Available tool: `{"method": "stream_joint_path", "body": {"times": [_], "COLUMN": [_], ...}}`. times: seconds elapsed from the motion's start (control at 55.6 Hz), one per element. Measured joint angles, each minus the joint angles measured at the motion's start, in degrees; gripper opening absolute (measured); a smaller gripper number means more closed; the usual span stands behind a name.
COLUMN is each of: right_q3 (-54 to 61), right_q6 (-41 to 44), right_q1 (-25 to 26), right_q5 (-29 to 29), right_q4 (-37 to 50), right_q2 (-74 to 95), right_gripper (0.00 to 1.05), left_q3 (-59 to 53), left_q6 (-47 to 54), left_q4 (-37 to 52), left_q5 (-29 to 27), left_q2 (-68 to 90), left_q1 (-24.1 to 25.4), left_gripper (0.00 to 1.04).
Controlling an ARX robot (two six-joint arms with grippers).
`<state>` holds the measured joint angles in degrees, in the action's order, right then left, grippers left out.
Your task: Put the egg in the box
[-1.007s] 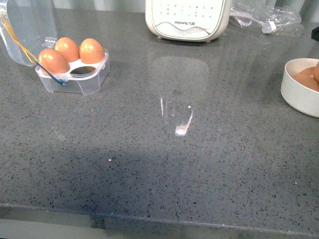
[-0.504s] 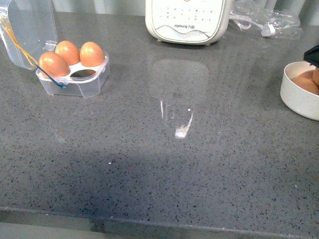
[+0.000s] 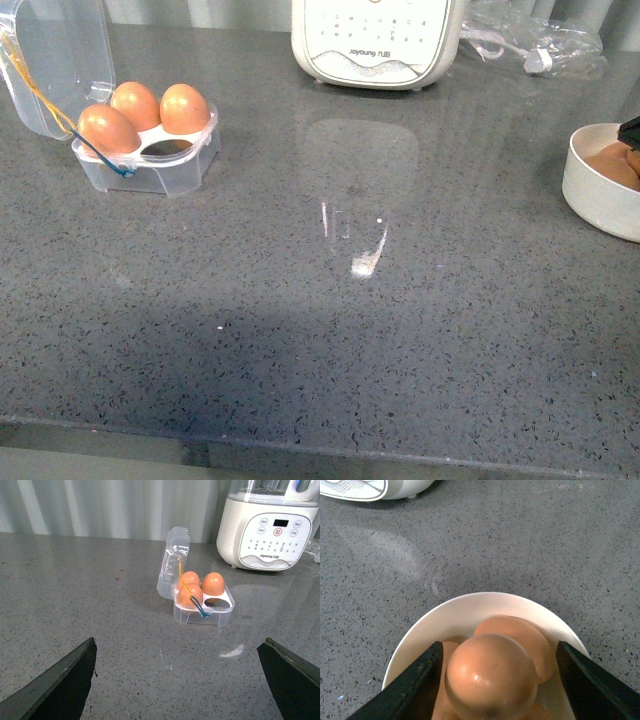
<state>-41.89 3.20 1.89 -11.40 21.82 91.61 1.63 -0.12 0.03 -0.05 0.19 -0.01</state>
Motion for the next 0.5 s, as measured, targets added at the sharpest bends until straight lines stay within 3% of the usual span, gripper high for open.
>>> {"method": "stream_joint_path", "body": {"times": [0.18,0.504], "right_q3": [0.5,0.59], "right_q6": [0.02,0.02], "right_q1": [0.0,-1.14], "right_q5": [-0.11,-0.04], "right_q4": [0.22,-2.36], "right_q2": [0.0,-3.87], "right_gripper": [0.44,0.43], "left_q3": [0.0,0.0], "left_q6": [0.0,0.0], "left_q4": [0.0,0.0], "left_q5": [0.02,0.02], "left_q2": [0.0,0.0], "left_q1": [0.0,0.0], "left_gripper": [0.98,0.98]}}
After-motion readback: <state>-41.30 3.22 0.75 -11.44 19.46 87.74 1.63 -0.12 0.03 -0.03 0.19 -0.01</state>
